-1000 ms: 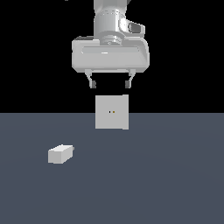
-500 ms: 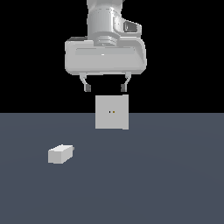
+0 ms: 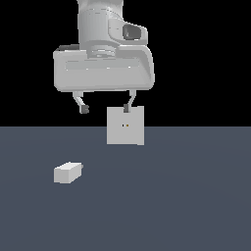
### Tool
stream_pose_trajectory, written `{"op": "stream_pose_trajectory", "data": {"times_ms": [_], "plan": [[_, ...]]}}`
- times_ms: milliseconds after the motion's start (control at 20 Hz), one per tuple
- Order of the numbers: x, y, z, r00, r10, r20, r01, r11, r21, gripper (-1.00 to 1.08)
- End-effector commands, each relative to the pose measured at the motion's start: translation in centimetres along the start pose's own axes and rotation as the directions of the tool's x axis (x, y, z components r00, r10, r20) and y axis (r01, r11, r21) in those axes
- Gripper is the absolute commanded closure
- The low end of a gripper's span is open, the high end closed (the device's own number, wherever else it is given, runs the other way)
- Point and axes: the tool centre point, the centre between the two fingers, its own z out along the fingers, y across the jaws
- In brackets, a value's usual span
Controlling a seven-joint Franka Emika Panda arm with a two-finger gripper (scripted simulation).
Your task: Plug the charger into the wall socket.
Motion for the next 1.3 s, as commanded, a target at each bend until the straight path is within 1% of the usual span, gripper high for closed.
{"op": "stream_pose_trajectory", "data": {"times_ms": [0, 350, 650, 950, 1250], "plan": [[-0.8, -0.7, 0.7, 1.000, 0.014, -0.028, -0.014, 1.000, -0.001, -0.92], [-2.6, -2.7, 2.6, 0.993, 0.052, -0.103, -0.053, 0.999, -0.005, -0.92], [-3.6, -4.1, 4.1, 0.984, 0.079, -0.157, -0.081, 0.997, -0.009, -0.92], [-4.3, -5.2, 5.3, 0.975, 0.098, -0.198, -0.102, 0.995, -0.013, -0.92], [-4.6, -5.8, 6.1, 0.968, 0.110, -0.224, -0.117, 0.993, -0.016, -0.92]]}}
